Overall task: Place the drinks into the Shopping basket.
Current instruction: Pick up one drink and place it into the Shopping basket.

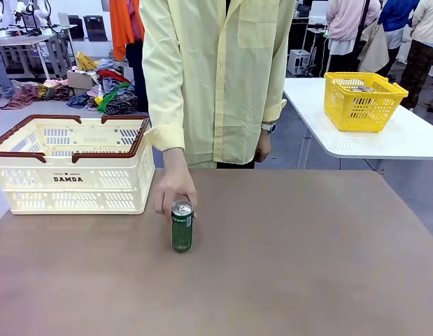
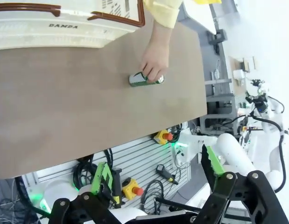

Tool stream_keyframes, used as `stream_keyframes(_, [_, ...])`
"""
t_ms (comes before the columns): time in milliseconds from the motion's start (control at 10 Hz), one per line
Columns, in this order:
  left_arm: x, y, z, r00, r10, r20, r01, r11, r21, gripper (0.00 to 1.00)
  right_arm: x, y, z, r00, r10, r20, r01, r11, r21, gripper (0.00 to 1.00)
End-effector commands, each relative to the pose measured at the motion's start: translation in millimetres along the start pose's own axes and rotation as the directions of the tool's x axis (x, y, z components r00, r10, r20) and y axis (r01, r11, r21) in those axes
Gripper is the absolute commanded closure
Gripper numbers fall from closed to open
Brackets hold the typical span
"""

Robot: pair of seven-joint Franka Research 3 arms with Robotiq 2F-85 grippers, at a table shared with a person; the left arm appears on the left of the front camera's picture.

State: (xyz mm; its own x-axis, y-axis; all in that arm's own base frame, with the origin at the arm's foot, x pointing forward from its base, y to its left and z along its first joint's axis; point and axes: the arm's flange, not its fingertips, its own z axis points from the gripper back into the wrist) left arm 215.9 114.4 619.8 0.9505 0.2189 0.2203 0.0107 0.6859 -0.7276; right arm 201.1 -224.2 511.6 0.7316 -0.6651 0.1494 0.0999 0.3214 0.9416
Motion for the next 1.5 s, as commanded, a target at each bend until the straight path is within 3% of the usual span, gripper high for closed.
stream_keyframes(0, [2, -20, -14, 0.998, -0.055, -0.016, 0.055, 0.998, 0.011, 0.00, 0, 2, 1, 1.000, 0.014, 0.002, -0.014, 1.000, 0.016, 0.00])
stream_keyframes(300, [22, -44, -44, 0.998, -0.003, -0.065, 0.014, 0.986, 0.166, 0.00, 0, 2, 1, 1.000, 0.014, 0.002, -0.014, 1.000, 0.016, 0.00])
stream_keyframes(700, [31, -52, -58, 0.996, -0.020, -0.092, 0.033, 0.989, 0.145, 0.00, 0, 2, 1, 1.000, 0.014, 0.002, -0.014, 1.000, 0.016, 0.00])
stream_keyframes(900, [33, -81, -84, 0.996, -0.046, -0.070, 0.057, 0.985, 0.162, 0.00, 0, 2, 1, 1.000, 0.014, 0.002, -0.014, 1.000, 0.016, 0.00])
stream_keyframes(1300, [31, -175, -219, 0.966, -0.084, -0.246, 0.151, 0.951, 0.268, 0.00, 0, 2, 1, 1.000, 0.014, 0.002, -0.014, 1.000, 0.016, 0.00])
stream_keyframes(1400, [31, -189, -257, 0.966, -0.072, -0.250, 0.161, 0.920, 0.358, 0.00, 0, 2, 1, 1.000, 0.014, 0.002, -0.014, 1.000, 0.016, 0.00])
